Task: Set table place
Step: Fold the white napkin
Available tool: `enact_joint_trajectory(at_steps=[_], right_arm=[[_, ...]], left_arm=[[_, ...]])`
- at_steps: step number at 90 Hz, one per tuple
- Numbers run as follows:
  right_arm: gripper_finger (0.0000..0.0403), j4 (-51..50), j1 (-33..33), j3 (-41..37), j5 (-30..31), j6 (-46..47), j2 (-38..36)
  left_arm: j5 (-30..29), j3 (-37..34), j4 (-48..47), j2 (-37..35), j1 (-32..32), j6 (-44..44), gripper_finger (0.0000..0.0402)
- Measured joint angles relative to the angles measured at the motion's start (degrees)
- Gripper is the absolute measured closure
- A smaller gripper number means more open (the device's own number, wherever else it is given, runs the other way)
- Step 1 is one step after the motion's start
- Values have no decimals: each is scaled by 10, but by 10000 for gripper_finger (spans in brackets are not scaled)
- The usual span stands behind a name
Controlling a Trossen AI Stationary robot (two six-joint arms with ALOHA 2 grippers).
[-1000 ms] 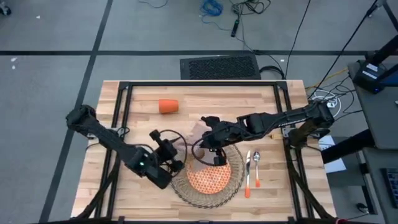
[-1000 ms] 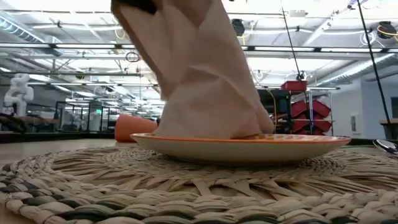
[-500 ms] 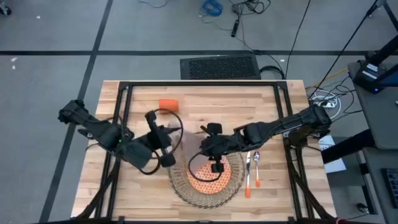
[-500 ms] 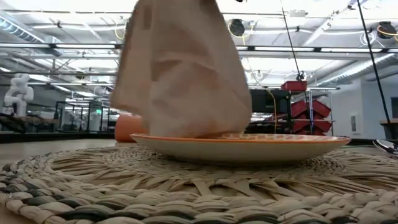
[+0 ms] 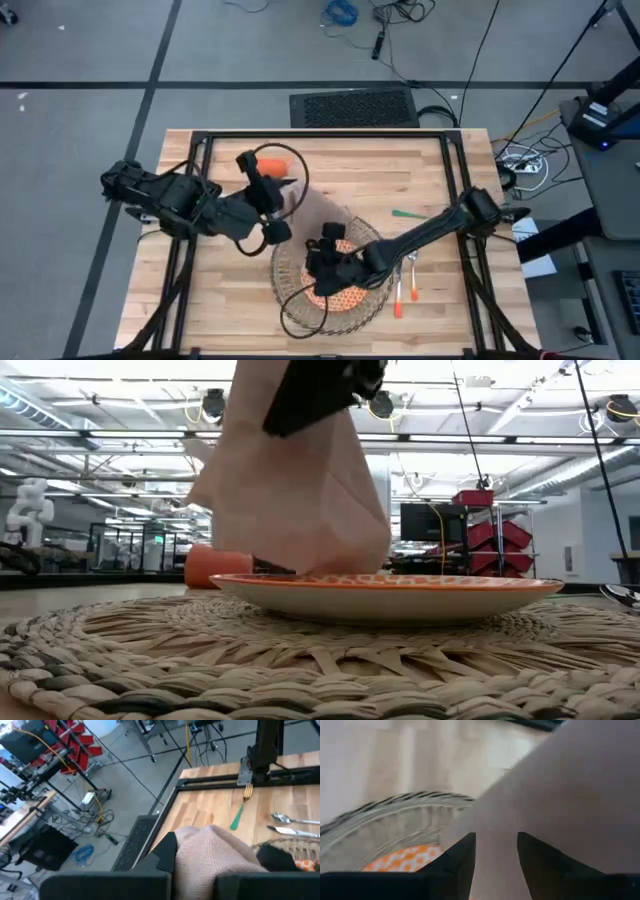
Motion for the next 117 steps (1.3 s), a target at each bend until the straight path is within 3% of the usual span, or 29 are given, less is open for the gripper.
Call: enact_joint_trajectory(at_steps=[41,52,78,86,97,110,117], right_arm=[[268,-2,17,-1,17,-2,28],[268,41,26,-31,10,-2,27],[268,338,30,-176,-30,-23,27],[268,410,21,-223,46,-40,27],[268,502,28,-274,140,-165,28],[269,541,48,-294,203,-282,28],[269,556,56,-290,278,-325,34]], left_arm=[[0,141,1,45,31,87,401],[0,167,6,45,30,98,401],[0,200,2,45,16,101,401],[-1,206,6,45,12,101,401],[-6,223,10,45,8,98,401],[-18,243,12,45,8,98,401],[-21,244,31,44,8,98,401]])
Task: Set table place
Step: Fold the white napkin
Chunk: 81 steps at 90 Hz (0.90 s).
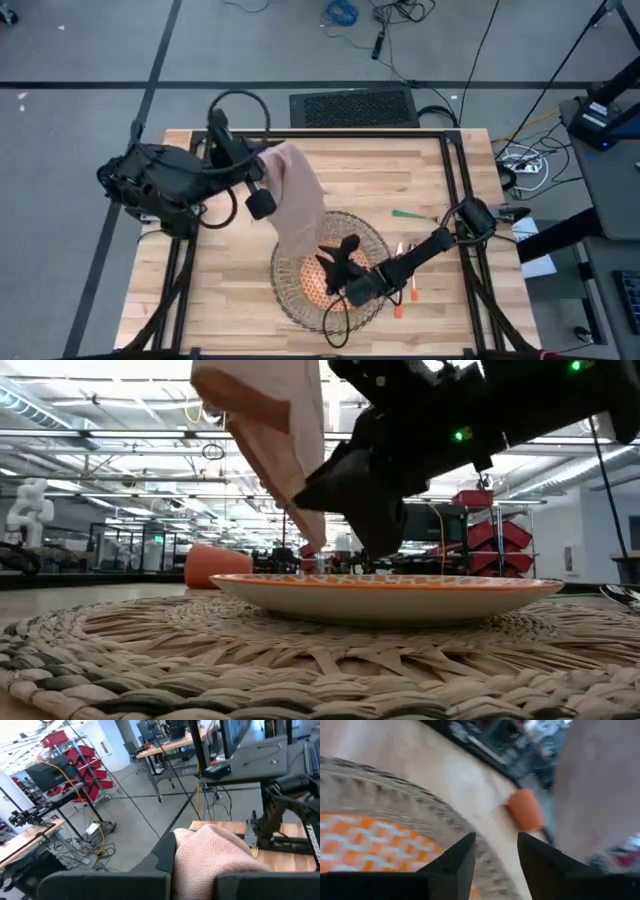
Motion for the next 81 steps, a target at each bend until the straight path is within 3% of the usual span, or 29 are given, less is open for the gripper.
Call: enact_joint_trajectory(at_steps=[7,28,54,81], right_arm=[[269,16,6,11,67,-60,13],[269,115,6,62,101,-182,51],[275,182,4,105,104,-304,59],[300,289,10,108,54,-449,59]], left_arm=[[0,0,10,0,1,3,401],[-1,0,10,3,16,4,401],[-27,-1,-8,5,25,13,401],[-44,-1,-28,5,36,9,401]])
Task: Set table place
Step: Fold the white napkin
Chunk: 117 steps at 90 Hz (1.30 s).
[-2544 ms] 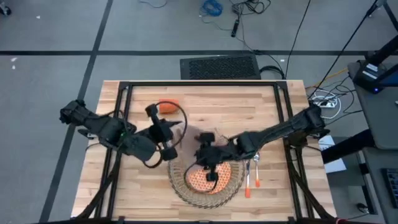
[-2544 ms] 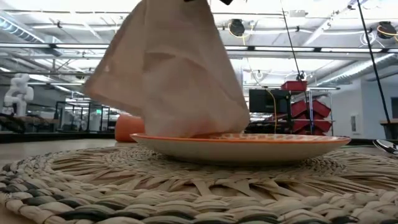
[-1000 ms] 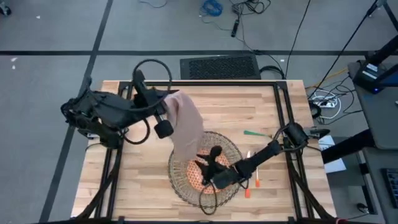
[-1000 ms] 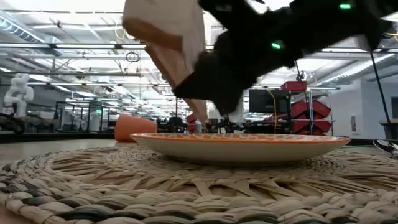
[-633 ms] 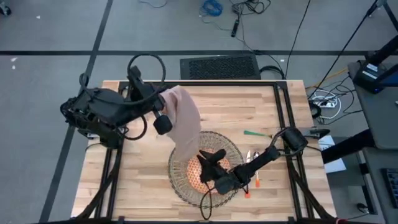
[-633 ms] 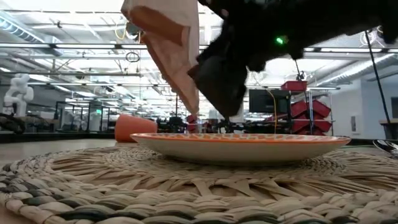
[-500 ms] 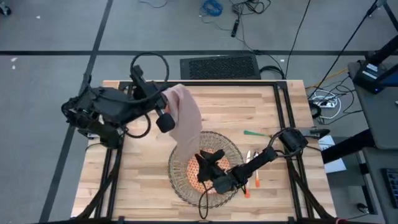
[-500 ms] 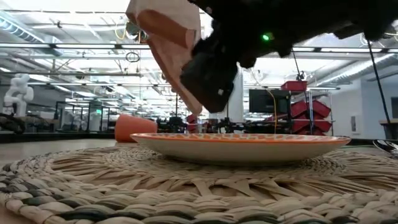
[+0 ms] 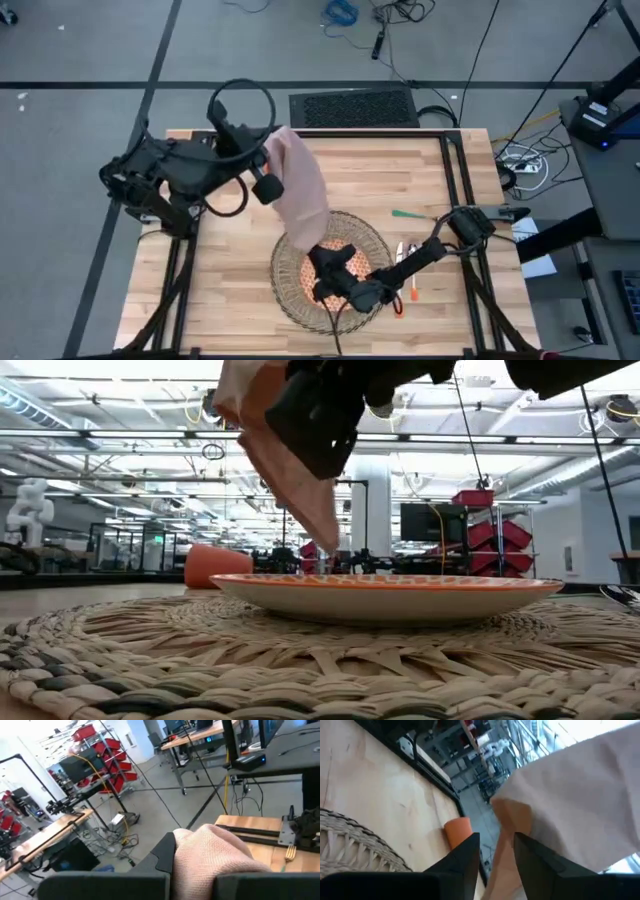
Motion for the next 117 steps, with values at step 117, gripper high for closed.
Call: enact_joint_trajectory(at_steps=[117], right_arm=[[311,170,-47,0,-29,-67,-2]], left_arm=[[70,0,40,0,-133,-39,402]])
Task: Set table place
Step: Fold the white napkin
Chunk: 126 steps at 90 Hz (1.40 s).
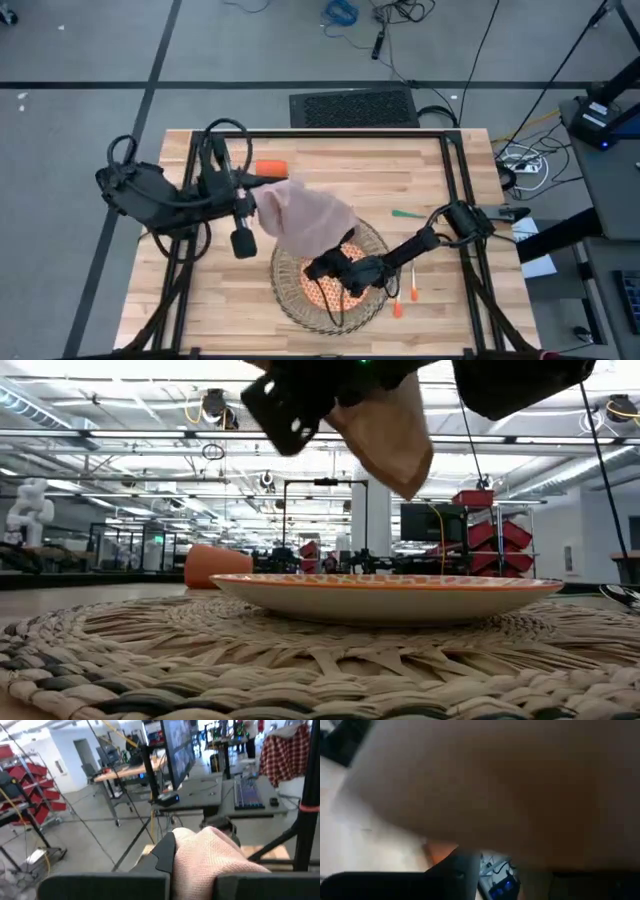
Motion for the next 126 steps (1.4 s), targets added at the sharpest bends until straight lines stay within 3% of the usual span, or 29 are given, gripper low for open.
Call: enact_joint_trajectory(at_steps=[22,47,56,85,105,126], right_arm=[[338,116,32,0,-51,-113,-3],[351,116,67,7,-60,-120,-19],[351,116,87,7,-47,-84,-38],[351,25,144,7,61,62,-127],[351,-119,144,3,151,165,-191],[351,-223,107,3,197,229,-228]], left_arm=[[-20,-6,-109,9,1,-86,402],[-15,-8,-287,56,11,-199,402],[-21,-8,-320,71,11,-225,402],[-25,-30,-324,90,15,-248,402],[-25,-139,-304,91,45,-302,402],[-22,-305,-164,92,91,-283,402]])
